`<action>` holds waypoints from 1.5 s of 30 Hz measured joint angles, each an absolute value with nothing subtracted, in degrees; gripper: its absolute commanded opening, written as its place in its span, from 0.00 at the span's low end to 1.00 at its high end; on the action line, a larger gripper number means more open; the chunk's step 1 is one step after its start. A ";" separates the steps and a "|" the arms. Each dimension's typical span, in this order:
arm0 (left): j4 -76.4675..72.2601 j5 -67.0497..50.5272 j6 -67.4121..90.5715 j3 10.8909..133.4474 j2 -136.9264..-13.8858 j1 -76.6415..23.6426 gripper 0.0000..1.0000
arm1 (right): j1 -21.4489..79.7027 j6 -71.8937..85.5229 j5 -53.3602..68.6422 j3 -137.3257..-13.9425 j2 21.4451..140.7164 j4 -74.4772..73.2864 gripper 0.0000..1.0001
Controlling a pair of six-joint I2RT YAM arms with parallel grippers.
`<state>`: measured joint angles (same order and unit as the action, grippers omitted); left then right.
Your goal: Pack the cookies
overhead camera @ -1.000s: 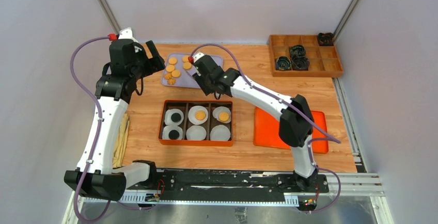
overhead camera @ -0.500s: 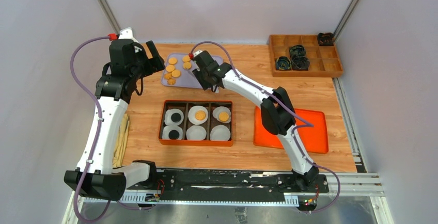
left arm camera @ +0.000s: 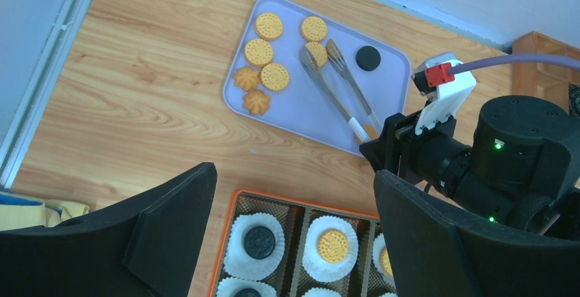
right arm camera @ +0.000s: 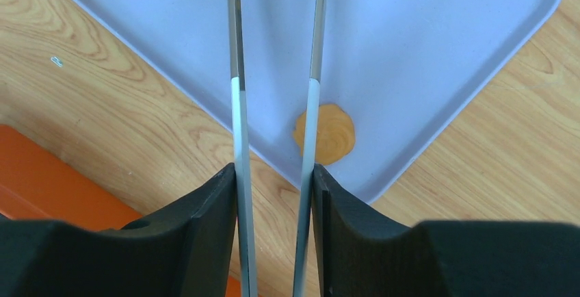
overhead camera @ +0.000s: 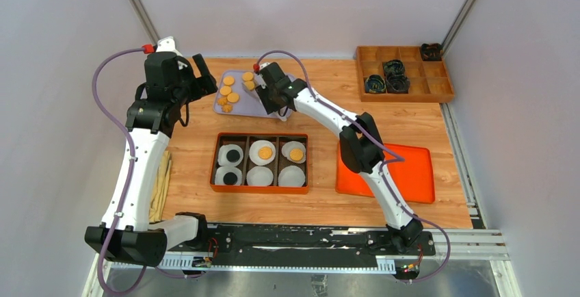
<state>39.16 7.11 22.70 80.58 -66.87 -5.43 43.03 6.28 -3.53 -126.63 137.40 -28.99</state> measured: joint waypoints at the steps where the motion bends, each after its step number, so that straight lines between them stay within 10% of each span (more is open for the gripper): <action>1: 39.16 7.11 22.70 80.58 -66.87 -5.43 0.91 | 42.83 6.57 -3.07 -126.80 137.58 -28.99 0.14; 12: 39.16 7.07 22.72 80.58 -66.85 -5.43 0.91 | 42.04 8.16 -1.02 -120.79 134.89 -26.39 0.00; 25: 39.13 6.00 23.14 80.55 -66.28 -5.43 0.91 | 43.44 8.45 -3.03 -89.01 101.34 -23.33 0.00; 45: 39.13 4.12 24.25 79.79 -64.45 -5.43 0.91 | 70.00 15.77 -9.32 -68.95 78.08 -34.63 0.00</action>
<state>39.13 4.12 24.25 79.79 -64.45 -5.43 70.00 15.77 -9.32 -68.95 78.08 -34.63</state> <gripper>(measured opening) 0.909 0.427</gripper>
